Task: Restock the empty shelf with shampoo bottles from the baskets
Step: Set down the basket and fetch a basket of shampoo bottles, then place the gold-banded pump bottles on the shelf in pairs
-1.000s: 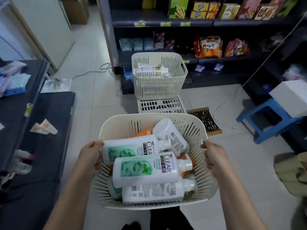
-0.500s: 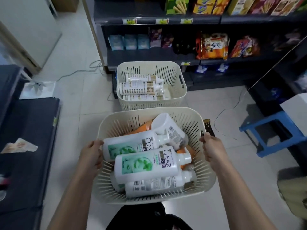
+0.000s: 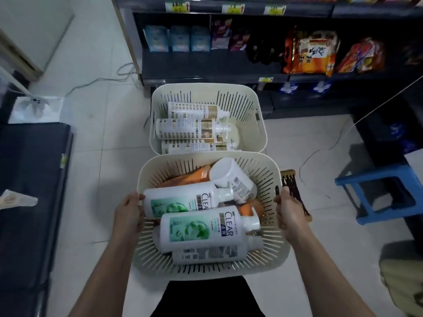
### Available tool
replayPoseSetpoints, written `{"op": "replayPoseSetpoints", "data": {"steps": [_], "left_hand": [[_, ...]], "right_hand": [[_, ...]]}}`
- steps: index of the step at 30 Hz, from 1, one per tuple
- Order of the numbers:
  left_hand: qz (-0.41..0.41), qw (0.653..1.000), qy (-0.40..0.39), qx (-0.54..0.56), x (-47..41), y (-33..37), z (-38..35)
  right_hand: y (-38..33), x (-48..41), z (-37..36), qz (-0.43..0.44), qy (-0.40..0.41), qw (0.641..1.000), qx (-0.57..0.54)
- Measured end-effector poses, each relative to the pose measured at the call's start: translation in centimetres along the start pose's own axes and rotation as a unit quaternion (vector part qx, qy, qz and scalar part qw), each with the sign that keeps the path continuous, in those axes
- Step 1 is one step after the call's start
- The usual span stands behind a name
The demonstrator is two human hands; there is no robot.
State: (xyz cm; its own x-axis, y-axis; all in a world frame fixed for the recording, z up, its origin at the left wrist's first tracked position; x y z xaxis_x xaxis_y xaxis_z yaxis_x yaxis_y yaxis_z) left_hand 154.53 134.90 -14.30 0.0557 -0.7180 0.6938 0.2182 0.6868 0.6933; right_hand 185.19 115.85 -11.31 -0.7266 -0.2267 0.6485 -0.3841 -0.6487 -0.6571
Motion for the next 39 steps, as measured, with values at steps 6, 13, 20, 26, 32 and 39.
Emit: {"op": "replayPoseSetpoints", "data": {"steps": [6, 13, 20, 26, 32, 39], "left_hand": [[0.010, 1.000, 0.026, -0.002, -2.1, -1.4, -1.4], [-0.001, 0.997, 0.040, -0.067, -3.5, -1.8, -2.3], [-0.136, 0.940, 0.109, -0.293, -1.7, -0.9, -2.8], [-0.195, 0.835, 0.103, -0.504, -0.6, 1.1, -3.2], [-0.289, 0.757, 0.054, -0.583, 0.2, 6.4, -5.5], [-0.369, 0.677, -0.008, -0.637, -4.7, 12.5, -7.4]], "right_hand": [[1.1, -3.3, -0.6, -0.015, -0.018, 1.000, 0.006], [2.0, -6.0, -0.7, -0.010, -0.033, 0.999, 0.039], [1.3, -5.7, -1.1, 0.093, 0.003, 0.976, 0.195], [0.0, -5.1, -1.3, 0.175, 0.010, 0.930, 0.323], [-4.6, -2.3, -3.9, 0.310, 0.037, 0.873, 0.374], [-10.7, -0.9, -12.3, 0.368, -0.064, 0.830, 0.414]]}}
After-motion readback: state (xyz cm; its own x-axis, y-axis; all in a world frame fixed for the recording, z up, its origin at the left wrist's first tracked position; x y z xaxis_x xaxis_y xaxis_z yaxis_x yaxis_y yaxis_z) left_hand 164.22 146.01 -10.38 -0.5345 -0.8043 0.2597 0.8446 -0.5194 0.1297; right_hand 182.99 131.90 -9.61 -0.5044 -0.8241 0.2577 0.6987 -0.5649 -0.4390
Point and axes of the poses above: each hand's wrist, its own x-axis away from the middle knuckle, its own z-axis out of the back of the hand, y = z × x, the point moved 3 cm from there along -x, towards the middle knuckle, and after that the axes turned 2 degrees about z, right-handed, at the moved point
